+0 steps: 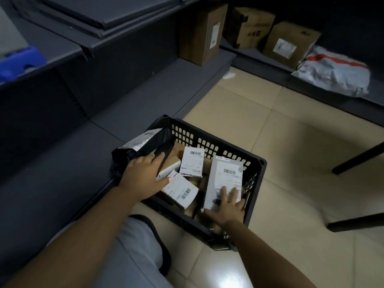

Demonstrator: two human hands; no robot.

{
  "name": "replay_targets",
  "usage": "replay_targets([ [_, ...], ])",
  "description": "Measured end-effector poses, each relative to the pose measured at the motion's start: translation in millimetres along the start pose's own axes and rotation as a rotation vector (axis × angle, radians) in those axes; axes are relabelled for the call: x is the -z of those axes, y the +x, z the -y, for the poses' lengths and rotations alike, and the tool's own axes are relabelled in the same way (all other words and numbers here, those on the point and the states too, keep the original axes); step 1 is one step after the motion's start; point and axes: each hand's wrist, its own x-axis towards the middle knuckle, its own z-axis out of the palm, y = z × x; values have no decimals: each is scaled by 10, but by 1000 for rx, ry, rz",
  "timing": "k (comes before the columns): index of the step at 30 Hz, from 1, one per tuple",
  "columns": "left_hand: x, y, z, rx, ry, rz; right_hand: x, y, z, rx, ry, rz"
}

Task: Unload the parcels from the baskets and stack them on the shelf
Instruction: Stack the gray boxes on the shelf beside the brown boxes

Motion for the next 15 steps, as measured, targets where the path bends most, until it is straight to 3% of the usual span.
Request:
replay_targets([
  [7,-42,2,-29,-36,13,27,-11,6,170,-56,-42,-36],
  [15,215,-184,-194,-123,40,-47,458,-392,154,91,-16,-193],
])
